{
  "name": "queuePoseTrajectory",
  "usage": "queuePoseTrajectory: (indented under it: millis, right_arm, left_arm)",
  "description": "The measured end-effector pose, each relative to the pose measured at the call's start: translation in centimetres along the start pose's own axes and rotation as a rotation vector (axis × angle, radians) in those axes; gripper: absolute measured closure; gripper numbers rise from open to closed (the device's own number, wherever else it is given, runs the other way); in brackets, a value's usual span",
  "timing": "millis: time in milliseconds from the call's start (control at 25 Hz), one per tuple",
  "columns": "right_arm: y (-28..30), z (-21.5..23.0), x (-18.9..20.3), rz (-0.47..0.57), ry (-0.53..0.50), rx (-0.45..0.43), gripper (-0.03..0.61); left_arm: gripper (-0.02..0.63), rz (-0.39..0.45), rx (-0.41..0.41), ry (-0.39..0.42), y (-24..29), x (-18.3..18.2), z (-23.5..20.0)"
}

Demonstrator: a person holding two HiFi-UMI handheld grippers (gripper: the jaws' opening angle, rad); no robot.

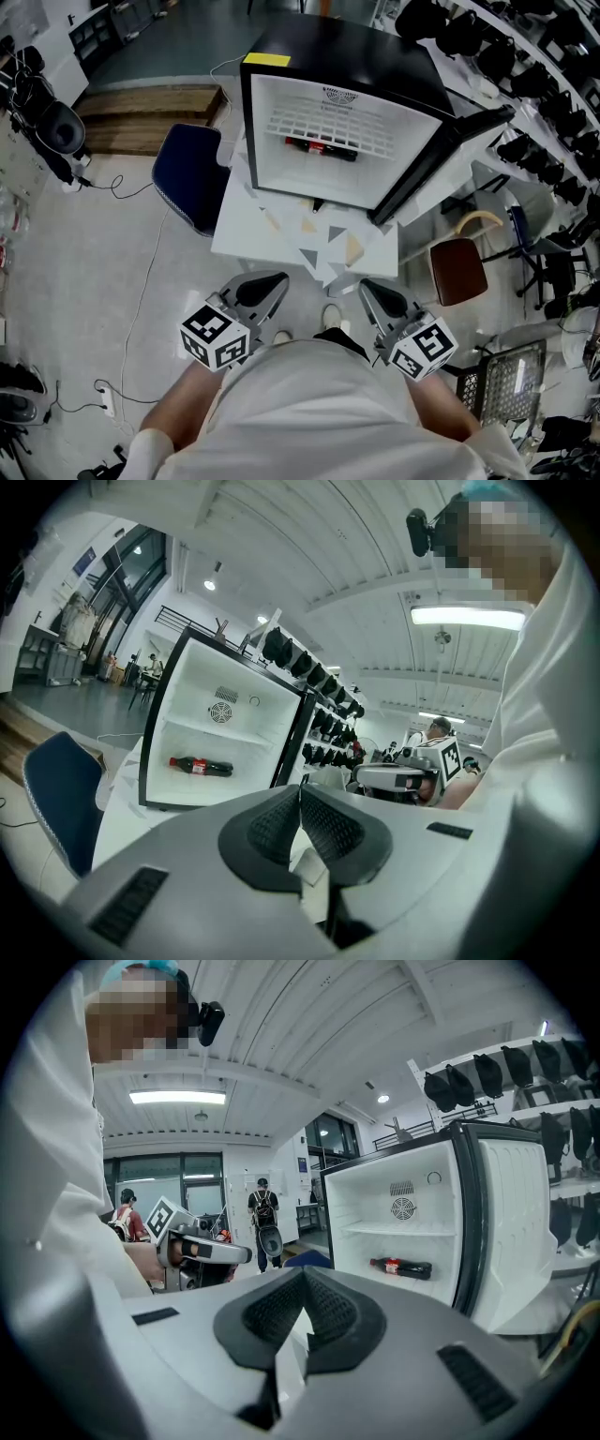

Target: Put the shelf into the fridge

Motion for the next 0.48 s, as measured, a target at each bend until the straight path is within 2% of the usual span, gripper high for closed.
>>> queuePoseTrajectory:
  millis: [480]
  right_arm:
    - [0.09, -0.51, 0.0, -0.003, -0.008, 0.002, 0.571]
  left_arm:
    - [0.592, -0.015, 0.003, 0.001, -0.32, 0.26, 0.04]
Point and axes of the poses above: the fingertips, and each gripper's own axes: y forward along the fingers, z to its right, x out of its underside, the point moved 10 cm from there along -y, backward along the fingers, and after that the axes turned 5 degrees about z, right-handed, at the moved point
